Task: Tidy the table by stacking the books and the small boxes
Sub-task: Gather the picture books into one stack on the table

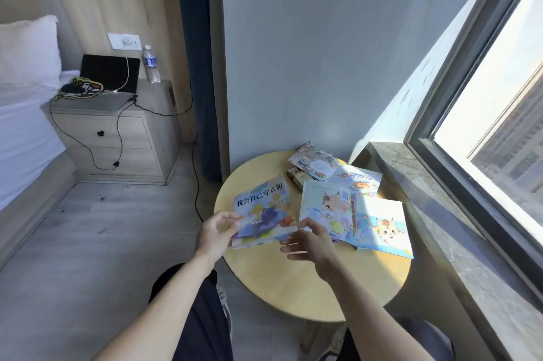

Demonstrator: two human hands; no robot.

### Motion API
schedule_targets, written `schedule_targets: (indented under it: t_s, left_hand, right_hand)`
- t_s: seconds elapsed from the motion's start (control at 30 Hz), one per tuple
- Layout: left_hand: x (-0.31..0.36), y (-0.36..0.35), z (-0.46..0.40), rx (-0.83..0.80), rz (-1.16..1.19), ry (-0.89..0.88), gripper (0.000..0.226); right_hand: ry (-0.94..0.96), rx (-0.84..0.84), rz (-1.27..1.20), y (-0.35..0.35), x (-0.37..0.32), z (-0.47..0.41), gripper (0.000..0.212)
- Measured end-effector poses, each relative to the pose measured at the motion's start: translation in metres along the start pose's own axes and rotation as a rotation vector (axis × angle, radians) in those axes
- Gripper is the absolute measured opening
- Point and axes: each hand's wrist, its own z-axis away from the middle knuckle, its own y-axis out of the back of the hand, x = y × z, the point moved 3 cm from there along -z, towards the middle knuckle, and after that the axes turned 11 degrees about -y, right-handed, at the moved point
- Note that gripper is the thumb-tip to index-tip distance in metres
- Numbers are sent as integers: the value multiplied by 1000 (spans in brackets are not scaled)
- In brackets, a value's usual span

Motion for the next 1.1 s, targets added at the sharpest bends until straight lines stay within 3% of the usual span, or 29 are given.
schedule_targets:
  t_s: [0.17,0.33,0.47,0.57,0.67,0.83,1.1]
  left_hand:
    - [-23,15,-8,127,1,101,33]
    - [-35,25,-11,152,-102,97,23]
    - [-39,25,-14,138,-169,78,23]
    - [-42,19,-14,77,-201,79,27]
    - [-44,15,-15,55,-229,80,28]
    - [-42,11,-18,-44,-310,93,24]
    - [-40,12,-23,-135,-434,59,20]
  right_hand:
    - [-23,-91,59,-10,6,-6,14]
    - [-59,-100,124,-13,9,-14,14]
    - [23,95,215,5,8,-29,15]
    - [177,452,489,31,2,-37,10]
    - [226,678,737,54,0,-39,26]
    - [141,763,1127,78,11,-52,62]
    - [157,771,1237,79,9,-54,48]
